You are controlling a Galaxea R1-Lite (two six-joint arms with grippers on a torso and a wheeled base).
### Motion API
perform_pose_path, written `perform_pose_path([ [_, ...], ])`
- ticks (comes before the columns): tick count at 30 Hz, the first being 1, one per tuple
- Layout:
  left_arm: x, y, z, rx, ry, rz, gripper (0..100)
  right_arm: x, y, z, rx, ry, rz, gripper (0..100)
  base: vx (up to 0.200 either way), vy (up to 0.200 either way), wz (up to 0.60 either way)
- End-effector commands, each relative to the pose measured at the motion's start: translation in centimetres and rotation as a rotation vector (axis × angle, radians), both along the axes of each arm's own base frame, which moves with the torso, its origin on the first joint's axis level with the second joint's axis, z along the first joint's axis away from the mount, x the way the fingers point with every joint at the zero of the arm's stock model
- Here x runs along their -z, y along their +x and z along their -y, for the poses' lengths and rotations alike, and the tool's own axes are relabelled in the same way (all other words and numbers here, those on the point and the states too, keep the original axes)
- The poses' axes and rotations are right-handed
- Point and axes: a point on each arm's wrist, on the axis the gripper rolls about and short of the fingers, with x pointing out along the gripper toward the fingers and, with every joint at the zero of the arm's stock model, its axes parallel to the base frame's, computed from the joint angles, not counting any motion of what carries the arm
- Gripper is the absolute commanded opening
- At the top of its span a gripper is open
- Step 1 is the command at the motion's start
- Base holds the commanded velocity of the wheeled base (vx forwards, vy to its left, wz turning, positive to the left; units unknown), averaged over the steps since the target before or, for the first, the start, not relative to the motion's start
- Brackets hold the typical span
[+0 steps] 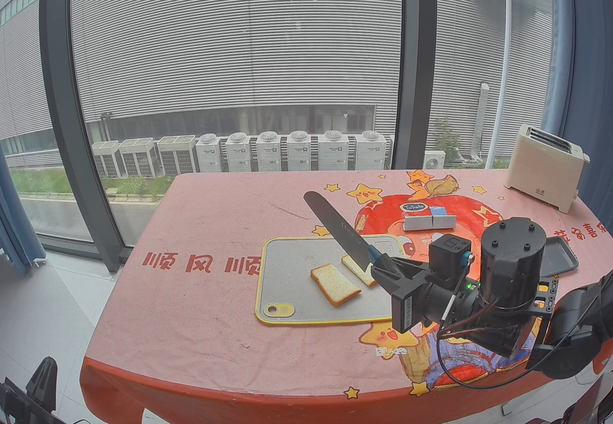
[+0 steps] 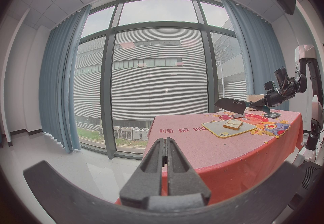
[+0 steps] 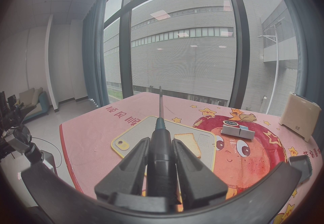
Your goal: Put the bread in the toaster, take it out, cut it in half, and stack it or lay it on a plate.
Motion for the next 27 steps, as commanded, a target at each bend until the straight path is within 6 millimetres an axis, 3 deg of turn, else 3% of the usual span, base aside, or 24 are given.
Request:
perform_pose_path([
  [1, 0.46, 0.07, 0.00, 0.000, 0.000, -0.009, 0, -0.16, -0.07, 0.12, 0.001, 0.004, 0.004, 0, 0.000, 0.000, 0.00],
  [27, 0.46, 0.05, 0.00, 0.000, 0.000, -0.007, 0, -0.99, 0.05, 0.06, 0.006, 0.035, 0.024, 0, 0.000, 0.000, 0.00],
])
